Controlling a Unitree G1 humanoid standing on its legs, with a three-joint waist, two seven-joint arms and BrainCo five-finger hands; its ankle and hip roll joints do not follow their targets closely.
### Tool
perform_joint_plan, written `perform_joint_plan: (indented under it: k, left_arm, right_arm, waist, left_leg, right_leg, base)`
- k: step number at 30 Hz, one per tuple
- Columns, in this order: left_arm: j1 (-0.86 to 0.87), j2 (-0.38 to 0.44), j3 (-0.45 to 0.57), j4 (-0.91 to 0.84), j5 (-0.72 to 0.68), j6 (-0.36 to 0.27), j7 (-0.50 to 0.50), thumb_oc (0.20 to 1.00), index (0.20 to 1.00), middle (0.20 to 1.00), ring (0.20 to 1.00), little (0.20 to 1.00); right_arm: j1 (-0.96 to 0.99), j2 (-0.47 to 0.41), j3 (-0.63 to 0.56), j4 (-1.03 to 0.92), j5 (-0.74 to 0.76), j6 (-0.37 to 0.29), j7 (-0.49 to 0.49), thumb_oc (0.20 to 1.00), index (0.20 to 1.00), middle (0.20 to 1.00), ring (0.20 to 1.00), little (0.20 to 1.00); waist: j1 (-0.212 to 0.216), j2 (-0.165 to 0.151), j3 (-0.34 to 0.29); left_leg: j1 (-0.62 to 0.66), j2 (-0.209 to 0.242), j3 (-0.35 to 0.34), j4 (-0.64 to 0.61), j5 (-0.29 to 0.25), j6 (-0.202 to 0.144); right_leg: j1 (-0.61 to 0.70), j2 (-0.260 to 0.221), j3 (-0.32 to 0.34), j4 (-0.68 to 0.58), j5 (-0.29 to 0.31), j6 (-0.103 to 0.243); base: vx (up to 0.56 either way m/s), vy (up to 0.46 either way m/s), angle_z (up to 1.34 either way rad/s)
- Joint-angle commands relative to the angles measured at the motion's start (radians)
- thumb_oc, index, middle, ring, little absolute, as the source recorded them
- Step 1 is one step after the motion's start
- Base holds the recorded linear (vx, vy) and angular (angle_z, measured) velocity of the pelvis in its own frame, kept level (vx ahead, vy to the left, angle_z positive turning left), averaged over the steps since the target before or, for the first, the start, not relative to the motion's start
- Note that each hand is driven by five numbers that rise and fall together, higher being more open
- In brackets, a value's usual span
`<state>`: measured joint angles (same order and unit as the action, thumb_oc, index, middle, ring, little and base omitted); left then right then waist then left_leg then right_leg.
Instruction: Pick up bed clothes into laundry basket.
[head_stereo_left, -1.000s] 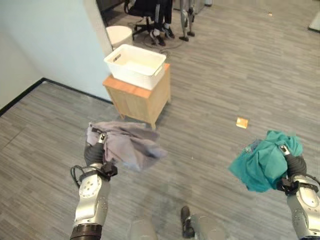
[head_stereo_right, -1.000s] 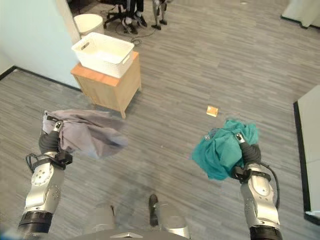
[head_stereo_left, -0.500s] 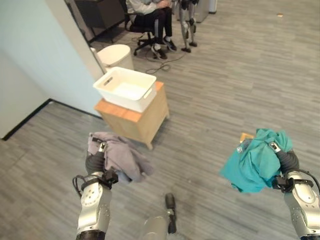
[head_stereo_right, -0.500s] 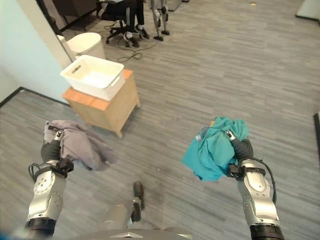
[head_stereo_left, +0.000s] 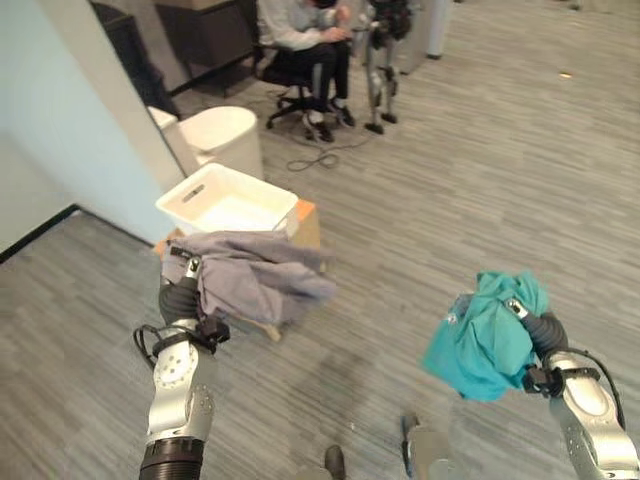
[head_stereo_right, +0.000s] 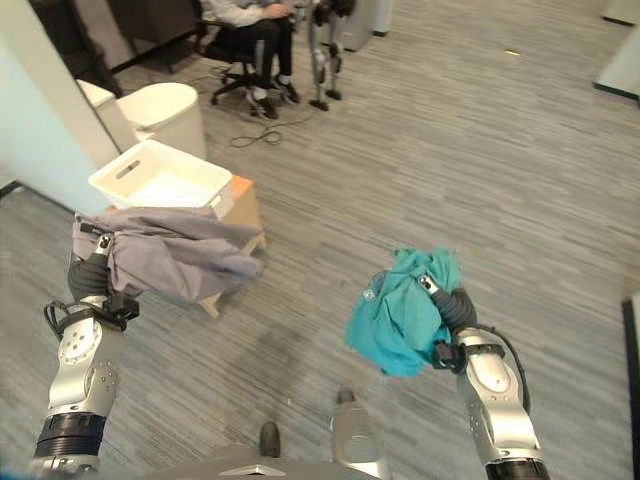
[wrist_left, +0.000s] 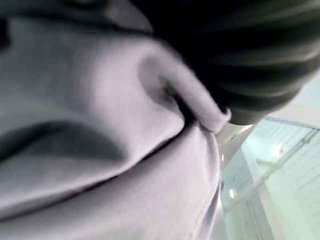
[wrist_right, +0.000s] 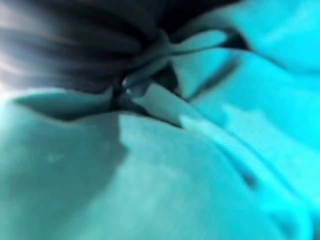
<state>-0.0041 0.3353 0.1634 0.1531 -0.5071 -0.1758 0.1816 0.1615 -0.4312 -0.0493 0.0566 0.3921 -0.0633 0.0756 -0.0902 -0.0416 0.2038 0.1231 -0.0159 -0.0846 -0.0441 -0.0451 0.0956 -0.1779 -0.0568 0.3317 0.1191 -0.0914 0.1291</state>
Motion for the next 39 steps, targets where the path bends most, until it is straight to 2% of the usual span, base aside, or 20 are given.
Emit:
perform_joint_plan:
  k: [1,2,3,4,7,10,11,12,14,15,16,18,23,26,31,34,36,37,39]
  left_arm:
    - [-0.053,0.079,-0.025,-0.032,0.014,-0.071,-0.065,0.2,0.2,0.2,0.2,0.2]
    - [-0.046,0.078,-0.039,-0.043,0.021,-0.071,-0.082,0.2,0.2,0.2,0.2,0.2]
    - [-0.036,0.072,-0.035,-0.055,0.018,-0.066,-0.081,0.2,0.2,0.2,0.2,0.2]
    - [-0.04,0.063,-0.038,-0.058,0.015,-0.067,-0.081,0.2,0.2,0.2,0.2,0.2]
    - [-0.068,0.031,-0.064,-0.021,-0.043,-0.08,-0.077,0.2,0.2,0.2,0.2,0.2]
    - [-0.094,0.019,-0.104,0.007,-0.059,-0.068,-0.071,0.2,0.2,0.2,0.2,0.2]
    - [-0.095,0.019,-0.112,0.014,-0.056,-0.066,-0.071,0.2,0.2,0.2,0.2,0.2]
    - [-0.092,0.023,-0.114,0.019,-0.047,-0.066,-0.072,0.2,0.2,0.2,0.2,0.2]
    - [-0.065,0.027,-0.1,0.042,-0.037,-0.066,-0.062,0.2,0.2,0.2,0.2,0.2]
    - [0.02,0.045,-0.026,-0.08,-0.005,-0.033,-0.055,0.2,0.2,0.2,0.2,0.2]
    - [0.015,0.046,-0.03,-0.068,0.004,-0.028,-0.053,0.2,0.2,0.2,0.2,0.2]
    - [0.015,0.051,-0.034,-0.062,0.023,-0.031,-0.047,0.2,0.2,0.2,0.2,0.2]
    - [-0.003,0.069,-0.015,-0.053,0.035,-0.041,-0.033,0.2,0.2,0.2,0.2,0.2]
    - [0.015,0.066,0.012,-0.034,0.018,-0.039,-0.024,0.2,0.2,0.2,0.2,0.2]
    - [0.068,0.055,0.054,-0.013,0.012,-0.032,-0.014,0.2,0.2,0.2,0.2,0.2]
    - [0.071,0.041,0.075,-0.001,-0.038,-0.037,-0.013,0.2,0.2,0.2,0.2,0.2]
    - [0.061,0.037,0.085,0.004,-0.068,-0.043,-0.014,0.2,0.2,0.2,0.2,0.2]
    - [0.055,0.041,0.087,0.013,-0.068,-0.041,-0.012,0.2,0.2,0.2,0.2,0.2]
    - [0.048,0.052,0.097,0.014,-0.063,-0.041,-0.002,0.2,0.2,0.2,0.2,0.2]
  right_arm:
    - [-0.059,-0.051,-0.044,-0.028,-0.01,-0.052,0.013,0.2,0.2,0.2,0.2,0.2]
    - [-0.058,-0.062,-0.035,-0.034,-0.021,-0.041,0.025,0.2,0.2,0.2,0.2,0.2]
    - [-0.054,-0.056,-0.037,-0.042,-0.007,-0.034,0.026,0.2,0.2,0.2,0.2,0.2]
    - [-0.057,-0.059,-0.03,-0.043,0.004,-0.041,0.029,0.2,0.2,0.2,0.2,0.2]
    - [-0.063,-0.086,-0.031,-0.039,0.01,-0.065,0.019,0.2,0.2,0.2,0.2,0.2]
    - [-0.049,-0.082,-0.044,-0.04,0.002,-0.065,-0.006,0.2,0.2,0.2,0.2,0.2]
    - [-0.043,-0.079,-0.044,-0.045,0.001,-0.066,-0.004,0.2,0.2,0.2,0.2,0.2]
    - [-0.041,-0.075,-0.039,-0.05,-0.004,-0.066,-0.002,0.2,0.2,0.2,0.2,0.2]
    - [-0.035,-0.068,-0.022,-0.062,-0.018,-0.066,-0.002,0.2,0.2,0.2,0.2,0.2]
    - [-0.088,-0.089,-0.11,-0.003,0.08,-0.073,-0.071,0.2,0.2,0.2,0.2,0.2]
    - [-0.076,-0.075,-0.124,-0.006,0.063,-0.073,-0.089,0.2,0.2,0.2,0.2,0.2]
    - [-0.076,-0.049,-0.128,-0.019,0.076,-0.085,-0.101,0.2,0.2,0.2,0.2,0.2]
    - [-0.074,-0.041,-0.13,-0.01,0.076,-0.092,-0.096,0.2,0.2,0.2,0.2,0.2]
    - [-0.083,-0.058,-0.128,0.005,0.042,-0.077,-0.101,0.2,0.2,0.2,0.2,0.2]
    - [-0.092,-0.039,-0.129,0.011,0.041,-0.072,-0.098,0.2,0.2,0.2,0.2,0.2]
    - [-0.101,-0.039,-0.111,0.022,0.019,-0.061,-0.083,0.2,0.2,0.2,0.2,0.2]
    - [-0.106,-0.054,-0.101,0.022,-0.012,-0.054,-0.073,0.2,0.2,0.2,0.2,0.2]
    - [-0.109,-0.06,-0.097,0.018,-0.02,-0.052,-0.064,0.2,0.2,0.2,0.2,0.2]
    - [-0.115,-0.062,-0.098,0.019,-0.027,-0.051,-0.066,0.2,0.2,0.2,0.2,0.2]
  waist:
    - [-0.035,-0.022,-0.025]
    - [-0.024,-0.024,-0.035]
    - [-0.031,-0.032,-0.038]
    - [-0.03,-0.036,-0.041]
    - [-0.014,-0.045,-0.036]
    - [-0.044,-0.048,-0.034]
    - [-0.047,-0.043,-0.035]
    - [-0.048,-0.037,-0.036]
    - [-0.049,-0.019,-0.043]
    - [0.054,-0.043,0.057]
    - [0.026,-0.019,0.039]
    - [0.02,-0.001,0.027]
    - [0.012,-0.001,0.02]
    - [0.027,-0.002,0.016]
    - [0.048,-0.006,0.013]
    - [0.063,-0.012,0.017]
    - [0.07,-0.013,0.025]
    - [0.071,-0.012,0.033]
    - [0.076,-0.007,0.06]
  left_leg:
    - [0.059,0.031,-0.036,-0.017,-0.027,-0.09]
    - [0.044,0.031,-0.069,0.01,-0.027,-0.097]
    - [0.036,0.034,-0.084,0.018,-0.029,-0.104]
    - [0.032,0.042,-0.094,0.021,-0.024,-0.11]
    - [-0.023,0.063,-0.093,0.103,-0.018,-0.138]
    - [-0.052,0.1,0.055,0.121,-0.019,-0.143]
    - [-0.053,0.1,0.095,0.112,-0.014,-0.142]
    - [-0.054,0.1,0.114,0.096,-0.004,-0.142]
    - [-0.046,0.094,0.1,0.062,0.011,-0.143]
    - [-0.227,0.12,0.204,0.293,0.064,-0.161]
    - [-0.181,0.118,0.254,0.188,0.056,-0.149]
    - [-0.152,0.092,0.233,0.122,0.067,-0.142]
    - [-0.153,0.079,0.217,0.108,0.07,-0.145]
    - [-0.141,0.067,0.204,0.098,0.052,-0.131]
    - [-0.125,0.053,0.193,0.088,0.033,-0.114]
    - [-0.128,0.044,0.185,0.093,0.019,-0.1]
    - [-0.124,0.037,0.179,0.093,0.008,-0.085]
    - [-0.114,0.034,0.178,0.09,0.0,-0.072]
    - [-0.091,0.039,0.192,0.089,-0.012,-0.055]
  right_leg:
    - [0.015,0.058,0.012,-0.043,0.163,0.03]
    - [0.04,0.048,0.01,-0.035,0.148,0.014]
    - [0.046,0.043,-0.004,-0.017,0.147,0.005]
    - [0.052,0.053,-0.006,-0.014,0.15,-0.004]
    - [0.104,0.027,-0.1,-0.055,0.149,-0.03]
    - [0.153,-0.011,-0.202,-0.079,0.134,-0.042]
    - [0.169,-0.015,-0.222,-0.087,0.131,-0.045]
    - [0.175,-0.011,-0.235,-0.09,0.128,-0.045]
    - [0.168,0.002,-0.234,-0.092,0.126,-0.048]
    - [0.252,-0.018,-0.369,-0.091,0.032,-0.088]
    - [0.247,-0.001,-0.385,-0.094,0.033,-0.077]
    - [0.239,0.007,-0.386,-0.101,0.036,-0.074]
    - [0.242,-0.001,-0.398,-0.135,0.053,-0.064]
    - [0.258,-0.013,-0.404,-0.136,0.056,-0.057]
    - [0.268,-0.026,-0.4,-0.125,0.05,-0.048]
    - [0.258,-0.036,-0.394,-0.092,0.04,-0.039]
    - [0.224,-0.044,-0.392,-0.017,0.039,-0.025]
    - [0.189,-0.048,-0.39,0.064,0.053,-0.012]
    - [0.108,-0.054,-0.401,0.256,0.118,0.018]
  base:
    - [0.21,-0.253,1.34]
    - [0.15,-0.274,1.6]
    - [0.13,-0.274,1.56]
    - [0.14,-0.314,1.4]
    - [0.09,-0.282,0.93]
    - [0.03,-0.135,1.27]
    - [0.03,-0.072,1.08]
    - [0.03,-0.061,1.09]
    - [0.04,0.004,0.64]
    - [0.04,0.058,0.14]
    - [0.02,0.062,-0.19]
    - [-0.02,0.079,-0.05]
    - [-0.04,0.036,0.2]
    - [0.03,0.087,0.14]
    - [0.06,0.12,0.03]
    - [0.02,0.092,0.12]
    - [0.0,0.097,0.01]
    - [-0.01,0.15,0.03]
    - [0.04,0.141,-0.02]
